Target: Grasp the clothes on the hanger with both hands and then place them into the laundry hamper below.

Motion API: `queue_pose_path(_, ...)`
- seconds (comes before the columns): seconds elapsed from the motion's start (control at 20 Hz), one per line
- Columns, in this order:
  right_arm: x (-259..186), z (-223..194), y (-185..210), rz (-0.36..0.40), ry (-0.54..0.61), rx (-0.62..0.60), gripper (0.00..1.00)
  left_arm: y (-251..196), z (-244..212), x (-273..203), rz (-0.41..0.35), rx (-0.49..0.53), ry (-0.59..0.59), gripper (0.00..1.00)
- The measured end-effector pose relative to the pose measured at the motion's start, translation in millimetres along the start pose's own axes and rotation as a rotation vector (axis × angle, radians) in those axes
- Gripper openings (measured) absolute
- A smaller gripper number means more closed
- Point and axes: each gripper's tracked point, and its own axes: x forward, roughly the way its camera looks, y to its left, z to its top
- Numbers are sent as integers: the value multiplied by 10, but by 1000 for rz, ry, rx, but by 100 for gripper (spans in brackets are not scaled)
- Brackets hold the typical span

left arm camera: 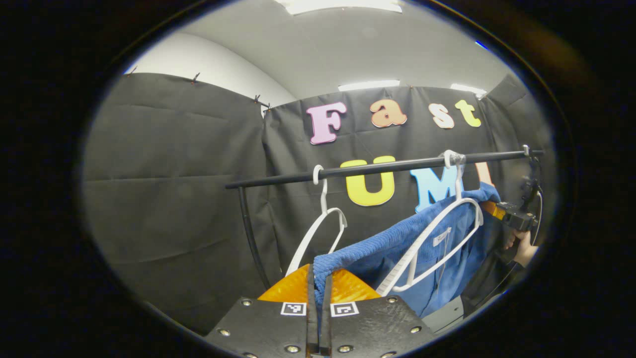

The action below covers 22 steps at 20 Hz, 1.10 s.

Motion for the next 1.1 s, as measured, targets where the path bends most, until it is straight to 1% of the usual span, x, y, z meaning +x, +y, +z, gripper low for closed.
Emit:
queue_pose_path(0.15,-9,-33,-18,-28,-13,-34,0,15,0,124,-37,19,1,3)
queue_pose_path(0.3,31,-113,-45,-64,-19,-78,0,-21,-89,398,-80,31,12,3)
queue_pose_path(0.4,53,-209,-87,-80,-4,-99,0,-31,-181,462,-108,24,25,2)
queue_pose_path(0.55,87,-285,-112,-103,16,-97,0,-64,-325,572,-148,2,48,3)
queue_pose_path(0.7,85,-422,-204,-126,44,-106,0,-143,-469,694,-171,-27,70,3)
queue_pose_path(0.75,55,-455,-212,-132,49,-109,0,-160,-493,699,-180,-38,69,2)
queue_pose_path(0.95,-46,-605,-237,-147,80,-103,0,-206,-632,616,-207,-111,75,2)
queue_pose_path(1.1,-39,-722,-267,-146,102,-112,0,-187,-787,609,-193,-182,94,3)
